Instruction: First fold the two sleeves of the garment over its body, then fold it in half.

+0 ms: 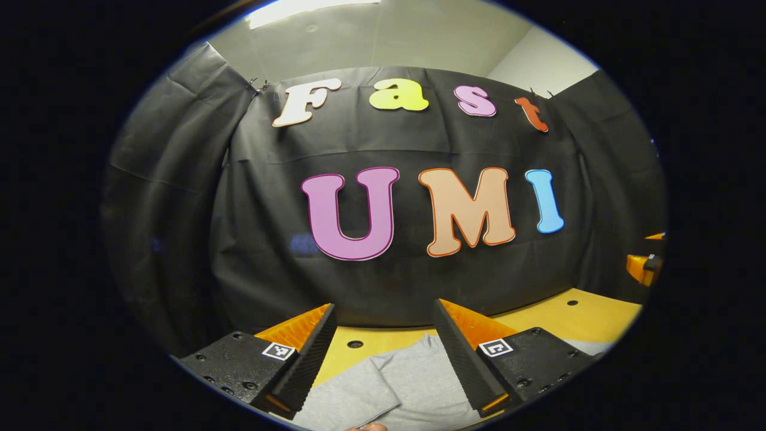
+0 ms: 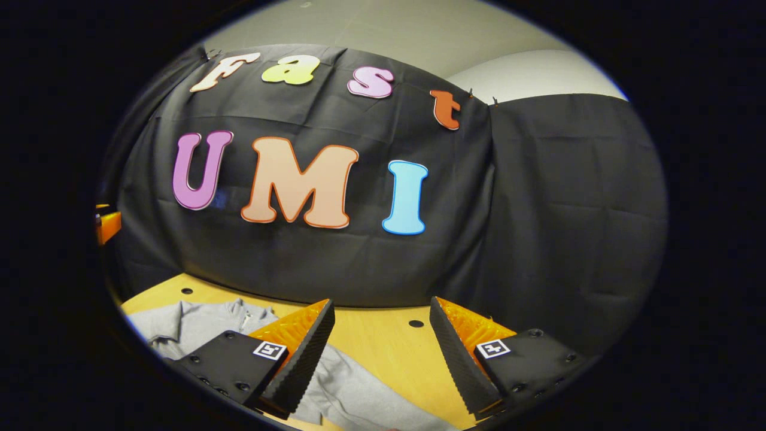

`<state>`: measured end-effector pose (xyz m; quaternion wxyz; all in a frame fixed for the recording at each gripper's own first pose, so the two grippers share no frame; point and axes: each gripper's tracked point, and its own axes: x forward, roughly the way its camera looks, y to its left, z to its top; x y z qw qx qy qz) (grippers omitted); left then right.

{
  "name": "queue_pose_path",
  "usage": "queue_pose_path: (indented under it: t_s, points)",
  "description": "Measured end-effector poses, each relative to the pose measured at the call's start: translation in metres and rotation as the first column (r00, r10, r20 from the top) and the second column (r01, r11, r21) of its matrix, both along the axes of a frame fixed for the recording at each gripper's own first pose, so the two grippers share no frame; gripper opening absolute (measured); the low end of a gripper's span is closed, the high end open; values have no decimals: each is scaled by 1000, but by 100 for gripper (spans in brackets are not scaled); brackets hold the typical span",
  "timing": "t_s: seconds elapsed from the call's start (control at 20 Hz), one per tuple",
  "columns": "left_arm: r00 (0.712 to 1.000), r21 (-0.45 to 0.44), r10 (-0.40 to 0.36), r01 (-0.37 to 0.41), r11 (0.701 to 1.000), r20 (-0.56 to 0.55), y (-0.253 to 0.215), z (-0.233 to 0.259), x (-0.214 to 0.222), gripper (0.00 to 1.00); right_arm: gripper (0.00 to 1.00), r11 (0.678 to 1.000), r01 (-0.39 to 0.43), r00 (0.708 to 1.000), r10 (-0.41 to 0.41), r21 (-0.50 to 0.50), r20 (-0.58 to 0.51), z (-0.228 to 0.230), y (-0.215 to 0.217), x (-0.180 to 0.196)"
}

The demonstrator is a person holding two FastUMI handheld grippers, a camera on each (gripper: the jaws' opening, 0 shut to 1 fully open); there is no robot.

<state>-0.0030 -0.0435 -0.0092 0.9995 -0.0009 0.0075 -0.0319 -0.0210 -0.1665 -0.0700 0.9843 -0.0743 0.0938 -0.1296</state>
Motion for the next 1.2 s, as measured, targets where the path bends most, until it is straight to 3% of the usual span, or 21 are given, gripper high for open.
queue_pose_path:
  t_s: [0.05, 0.1, 0.25, 0.6, 0.85, 1.2]
  points:
    - [1000, -3, -4, 4, 1000, -2, -3, -1, 0, 100, 99, 1000, 11, 1000, -11, -6, -20, -8, -8, -2]
    - [1000, -5, -7, 7, 1000, -2, -5, -1, 0, 95, 99, 1000, 22, 999, -22, -8, -39, -15, -16, -6]
    - [1000, -7, -16, 16, 1000, -1, -11, -1, 0, 95, 99, 998, 62, 992, -64, -22, -112, -43, -42, -19]
    - [1000, -12, -23, 23, 1000, -21, -16, -8, 0, 95, 99, 990, 139, 941, -142, -32, -306, -118, -90, -71]
    - [999, -7, -39, 39, 999, -21, -22, -7, -2, 95, 100, 977, 212, 875, -184, 13, -448, -171, -111, -112]
    - [998, 4, -62, 62, 998, -22, -31, -7, -1, 95, 100, 935, 345, 771, -232, 83, -593, -235, -126, -162]
